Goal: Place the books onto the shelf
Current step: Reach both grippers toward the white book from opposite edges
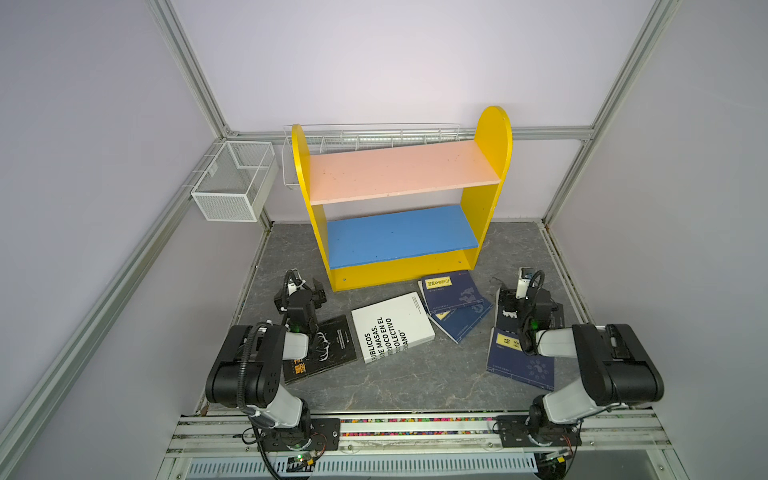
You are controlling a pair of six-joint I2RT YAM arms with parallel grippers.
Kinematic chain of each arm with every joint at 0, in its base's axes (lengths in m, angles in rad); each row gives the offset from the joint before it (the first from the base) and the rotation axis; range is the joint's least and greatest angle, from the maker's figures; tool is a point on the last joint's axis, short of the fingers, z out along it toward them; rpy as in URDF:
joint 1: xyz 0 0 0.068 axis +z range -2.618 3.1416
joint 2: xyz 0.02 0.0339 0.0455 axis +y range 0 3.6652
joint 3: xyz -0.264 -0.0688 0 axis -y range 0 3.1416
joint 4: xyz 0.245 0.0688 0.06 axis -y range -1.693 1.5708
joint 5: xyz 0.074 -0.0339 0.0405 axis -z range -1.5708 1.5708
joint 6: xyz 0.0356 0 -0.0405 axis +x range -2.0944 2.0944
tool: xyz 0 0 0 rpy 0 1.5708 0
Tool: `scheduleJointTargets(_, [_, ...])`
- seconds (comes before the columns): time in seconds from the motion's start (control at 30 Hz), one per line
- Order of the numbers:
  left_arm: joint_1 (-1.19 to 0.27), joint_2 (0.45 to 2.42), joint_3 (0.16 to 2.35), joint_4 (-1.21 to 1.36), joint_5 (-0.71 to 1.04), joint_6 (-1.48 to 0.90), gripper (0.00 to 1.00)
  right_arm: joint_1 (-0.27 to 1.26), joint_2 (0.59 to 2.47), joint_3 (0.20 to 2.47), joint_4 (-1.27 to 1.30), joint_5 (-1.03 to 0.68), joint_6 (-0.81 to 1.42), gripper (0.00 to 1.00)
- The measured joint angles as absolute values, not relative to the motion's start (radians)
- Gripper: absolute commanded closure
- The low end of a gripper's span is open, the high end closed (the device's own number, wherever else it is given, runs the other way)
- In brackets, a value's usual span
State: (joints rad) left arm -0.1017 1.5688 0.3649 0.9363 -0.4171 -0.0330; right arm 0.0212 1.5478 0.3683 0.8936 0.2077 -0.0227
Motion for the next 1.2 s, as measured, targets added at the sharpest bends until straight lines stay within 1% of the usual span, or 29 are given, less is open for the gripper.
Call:
scheduleJointTargets(0.1, [-0.102,1.567,0.365,0.934,-0.423,-0.035,0.01,0.021,1.531,0.386,0.831,0.200,-0.022,0.11])
scheduleJointTargets(0.17, [-0.102,1.539,0.364,0.900,-0.432,-0.043,0.01,0.021,1.500,0.472,0.654,0.194,-0.014,0.11])
scheduleJointTargets(0.23, [-0.104,1.491,0.360,0.883,-0.430,-0.039,0.01,0.021,1.491,0.615,0.478,0.182,-0.004,0.11])
scheduleJointTargets(0.33, [-0.147,1.353,0.355,0.819,-0.479,-0.027,0.01,0.024,1.479,0.778,0.312,0.138,0.015,0.11])
scheduleJointTargets(0.47, [-0.205,1.074,0.447,0.483,-0.485,-0.102,0.01,0.057,1.383,0.822,0.113,0.079,0.083,0.11])
scheduleJointTargets(0.57, [-0.209,0.897,0.551,0.263,-0.420,-0.243,0.01,0.123,1.267,0.808,-0.020,0.038,0.150,0.11])
scheduleJointTargets(0.63, [-0.209,0.808,0.571,0.175,-0.347,-0.337,0.01,0.182,1.167,0.786,-0.083,0.000,0.204,0.12])
scheduleJointTargets(0.7, [-0.213,0.743,0.571,0.096,-0.224,-0.447,0.01,0.255,1.053,0.752,-0.124,-0.052,0.283,0.12])
scheduleJointTargets(0.77, [-0.233,0.728,0.566,0.033,-0.107,-0.549,0.01,0.317,0.970,0.714,-0.145,-0.084,0.353,0.12])
scheduleJointTargets(0.83, [-0.286,0.728,0.550,-0.009,-0.019,-0.640,0.01,0.395,0.903,0.669,-0.169,-0.099,0.433,0.12])
scheduleJointTargets(0.93, [-0.425,0.739,0.508,-0.041,0.051,-0.758,0.01,0.528,0.859,0.619,-0.201,-0.096,0.532,0.12])
scheduleJointTargets(1.0, [-0.531,0.749,0.482,-0.041,0.063,-0.833,0.01,0.625,0.858,0.604,-0.217,-0.077,0.590,0.12])
scheduleJointTargets(1.07, [-0.602,0.778,0.471,-0.020,0.067,-0.894,0.01,0.692,0.875,0.603,-0.221,-0.062,0.635,0.12])
scheduleJointTargets(1.2, [-0.692,0.877,0.472,0.030,0.077,-0.991,0.01,0.766,0.963,0.604,-0.205,-0.030,0.723,0.11])
